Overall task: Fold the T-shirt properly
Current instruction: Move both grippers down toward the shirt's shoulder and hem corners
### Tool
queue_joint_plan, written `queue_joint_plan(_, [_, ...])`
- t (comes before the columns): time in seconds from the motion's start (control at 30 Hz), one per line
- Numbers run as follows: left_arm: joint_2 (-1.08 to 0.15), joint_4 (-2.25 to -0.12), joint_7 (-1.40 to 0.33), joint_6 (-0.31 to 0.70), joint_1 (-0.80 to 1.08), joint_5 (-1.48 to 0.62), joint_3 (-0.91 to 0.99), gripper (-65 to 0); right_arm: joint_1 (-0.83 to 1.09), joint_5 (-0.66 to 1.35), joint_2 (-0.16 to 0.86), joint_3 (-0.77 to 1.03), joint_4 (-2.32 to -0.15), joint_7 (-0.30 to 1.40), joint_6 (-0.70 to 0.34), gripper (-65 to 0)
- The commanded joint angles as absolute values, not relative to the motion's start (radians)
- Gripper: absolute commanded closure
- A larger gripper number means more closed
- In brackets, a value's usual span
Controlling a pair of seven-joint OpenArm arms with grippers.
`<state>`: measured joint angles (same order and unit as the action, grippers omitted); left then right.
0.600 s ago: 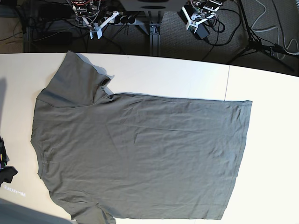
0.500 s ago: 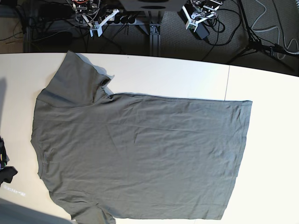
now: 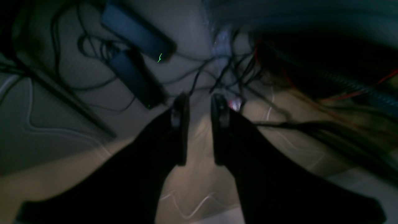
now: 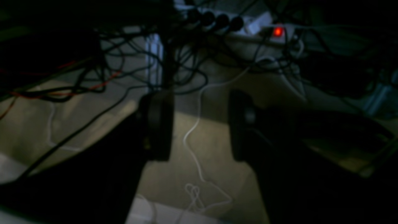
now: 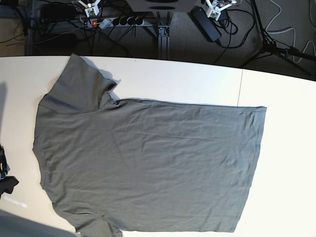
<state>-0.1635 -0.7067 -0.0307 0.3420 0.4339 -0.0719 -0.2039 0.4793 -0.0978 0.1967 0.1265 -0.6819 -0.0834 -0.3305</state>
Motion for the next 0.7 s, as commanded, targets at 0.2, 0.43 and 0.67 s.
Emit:
queue_joint_plan(0.2, [-0.17, -1.048, -0.08, 0.521, 0.62, -0.193, -0.015, -16.2, 0.699, 0.13, 0.306, 0.125, -1.018, 0.011, -0.345, -28.9])
queue_joint_plan(0.43, [-0.226, -1.386, -0.102, 0.521, 0.783, -0.221, 0.002, -16.4, 0.887, 0.321, 0.388, 0.187, -1.393, 0.112, -0.345, -28.9])
queue_joint_plan(0.67, [-0.255, -1.656, -0.112, 0.521, 0.877, -0.221, 0.014, -16.4, 0.917, 0.67, 0.387, 0.421, -1.671, 0.326, -0.356, -28.9])
